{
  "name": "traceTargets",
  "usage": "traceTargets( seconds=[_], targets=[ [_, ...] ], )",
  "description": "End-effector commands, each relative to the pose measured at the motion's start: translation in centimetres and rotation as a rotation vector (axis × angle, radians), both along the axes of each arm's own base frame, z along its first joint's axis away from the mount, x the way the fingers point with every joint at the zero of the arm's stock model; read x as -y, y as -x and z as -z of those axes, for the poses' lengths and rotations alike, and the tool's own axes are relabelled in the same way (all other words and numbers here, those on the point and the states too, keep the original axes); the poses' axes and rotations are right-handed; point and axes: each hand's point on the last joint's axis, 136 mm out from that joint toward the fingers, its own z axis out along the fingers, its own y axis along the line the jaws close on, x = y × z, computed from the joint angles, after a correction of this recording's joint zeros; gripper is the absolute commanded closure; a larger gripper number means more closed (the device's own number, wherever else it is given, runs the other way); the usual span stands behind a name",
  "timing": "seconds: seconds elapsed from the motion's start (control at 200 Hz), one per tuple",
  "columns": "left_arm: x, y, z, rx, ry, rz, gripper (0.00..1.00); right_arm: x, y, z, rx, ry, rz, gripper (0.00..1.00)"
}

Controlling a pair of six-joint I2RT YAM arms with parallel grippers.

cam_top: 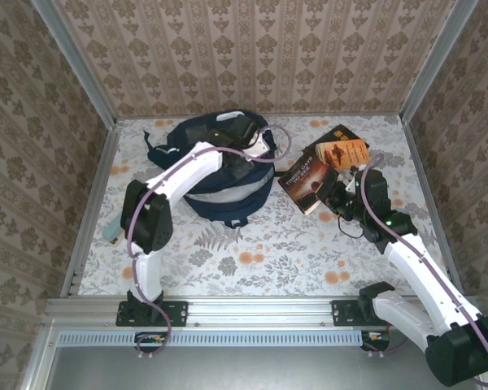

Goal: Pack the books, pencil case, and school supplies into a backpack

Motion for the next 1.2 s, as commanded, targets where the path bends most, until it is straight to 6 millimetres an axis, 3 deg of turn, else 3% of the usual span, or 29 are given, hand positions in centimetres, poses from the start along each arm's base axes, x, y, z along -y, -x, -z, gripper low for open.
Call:
traceTargets(
  seconds=[0.0, 0.215, 0.37, 0.57, 0.795, 1.035, 1.05, 1.195],
  targets=[
    [0.6, -1.8, -7.9, 0.255, 0.146, -0.091, 0.89, 0.0, 0.0, -2.3, 0.098, -0.004, -0.017, 0.82],
    [0.5, -1.9, -14.0, 0.415, 0.278, -0.203, 0.9, -3.1, 0.2, -4.4, 0.162, -0.184, -0.141, 0.82],
    [1.4, -1.2, -17.0, 0.463, 0.34, -0.238, 0.92, -4.6, 0.0, -4.4, 0.147, -0.274, -0.181, 0.82],
    [3.5, 0.7, -18.4, 0.457, 0.4, -0.22, 0.92, -6.6, -1.4, -3.4, 0.11, -0.33, -0.2, 0.83],
    [4.1, 1.9, -19.7, 0.459, 0.432, -0.224, 0.93, -9.1, -4.6, -3.0, 0.107, -0.395, -0.159, 0.84],
    [4.1, 2.9, -20.1, 0.443, 0.451, -0.227, 0.93, -12.0, -9.0, -2.9, 0.166, -0.379, -0.048, 0.85],
    [4.0, 2.9, -20.2, 0.441, 0.455, -0.229, 0.93, -12.2, -9.6, -1.9, 0.155, -0.366, -0.03, 0.85],
    [3.7, 3.4, -20.9, 0.422, 0.495, -0.239, 0.94, -14.0, -13.2, -0.5, 0.173, -0.378, 0.021, 0.84]
  ],
)
